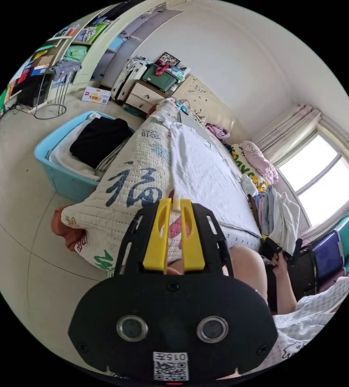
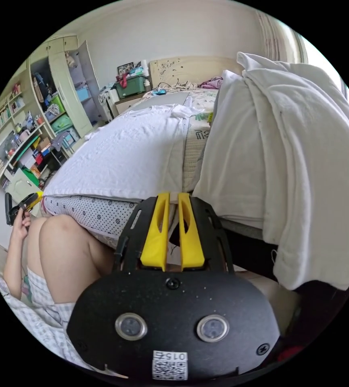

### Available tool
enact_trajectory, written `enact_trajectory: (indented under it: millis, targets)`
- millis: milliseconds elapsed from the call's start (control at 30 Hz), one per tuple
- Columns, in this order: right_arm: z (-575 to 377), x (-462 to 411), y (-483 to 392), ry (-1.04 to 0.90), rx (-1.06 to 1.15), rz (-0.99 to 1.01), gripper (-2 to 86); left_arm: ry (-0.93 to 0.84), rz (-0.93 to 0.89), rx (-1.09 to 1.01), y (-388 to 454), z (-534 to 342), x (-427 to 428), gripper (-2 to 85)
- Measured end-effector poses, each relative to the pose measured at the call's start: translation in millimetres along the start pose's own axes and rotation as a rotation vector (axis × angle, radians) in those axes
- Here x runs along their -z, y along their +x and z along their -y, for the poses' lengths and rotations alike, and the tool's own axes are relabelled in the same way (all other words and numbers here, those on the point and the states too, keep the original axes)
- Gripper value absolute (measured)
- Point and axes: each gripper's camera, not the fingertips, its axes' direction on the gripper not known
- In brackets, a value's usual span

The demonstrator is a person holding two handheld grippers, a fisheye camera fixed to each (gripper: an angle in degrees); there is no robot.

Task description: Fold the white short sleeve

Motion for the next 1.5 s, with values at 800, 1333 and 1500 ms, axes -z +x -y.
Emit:
enact_trajectory:
  millis: [800, 1333, 1500]
  targets:
    - [4, -18, -24, -0.024, -0.051, 0.043, 6.9, 0.009, 0.037, -0.015, 24, -23, 28, 1.7]
    - [-1, -46, -75, -0.148, 0.14, -0.121, -0.5, -0.007, 0.182, -0.132, 44, -51, 12, -0.1]
    - [2, -59, -86, -0.168, 0.166, -0.131, -0.4, -0.057, 0.23, -0.156, 53, -49, -2, 0.1]
